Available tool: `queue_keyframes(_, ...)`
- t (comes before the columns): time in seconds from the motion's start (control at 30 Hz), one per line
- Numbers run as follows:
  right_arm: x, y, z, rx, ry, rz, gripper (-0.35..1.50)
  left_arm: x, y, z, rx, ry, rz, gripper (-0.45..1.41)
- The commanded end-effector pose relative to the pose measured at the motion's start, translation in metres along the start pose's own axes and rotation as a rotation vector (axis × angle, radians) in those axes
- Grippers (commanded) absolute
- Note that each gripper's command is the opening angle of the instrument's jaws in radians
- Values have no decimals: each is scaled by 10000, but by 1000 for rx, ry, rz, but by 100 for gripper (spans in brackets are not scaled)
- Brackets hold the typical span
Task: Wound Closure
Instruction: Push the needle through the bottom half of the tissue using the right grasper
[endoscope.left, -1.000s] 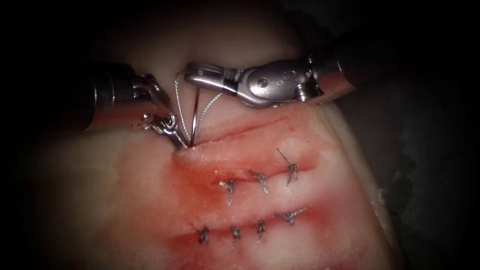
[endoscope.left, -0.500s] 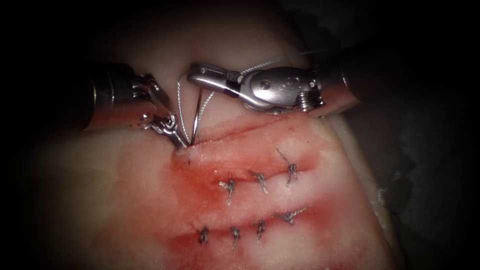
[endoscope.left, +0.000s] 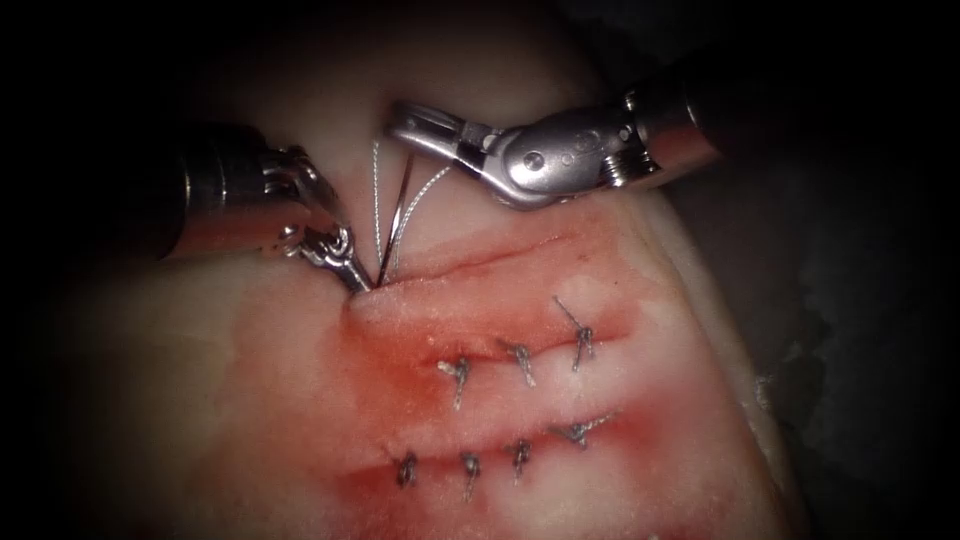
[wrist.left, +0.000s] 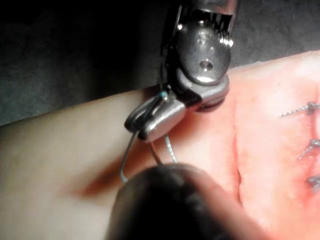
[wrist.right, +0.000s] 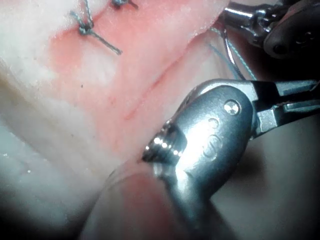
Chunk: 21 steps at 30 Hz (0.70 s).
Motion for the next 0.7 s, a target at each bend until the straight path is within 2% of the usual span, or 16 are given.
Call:
queue_keyframes(0.03, 5, 1, 7, -2, -4, -1, -35, -9, 4, -1, -1, -2, 3, -45)
queue_keyframes(0.23, 6, 1, 7, -6, -2, -8, -35, -9, 4, -3, 1, 0, 4, -45)
queue_keyframes(0.5, 7, 1, 8, -80, 8, 9, -35, -9, 4, -3, 1, 0, 4, -45)
queue_keyframes(0.7, 7, 1, 8, -88, 8, 9, -35, -9, 4, -3, 1, 0, 4, -45)
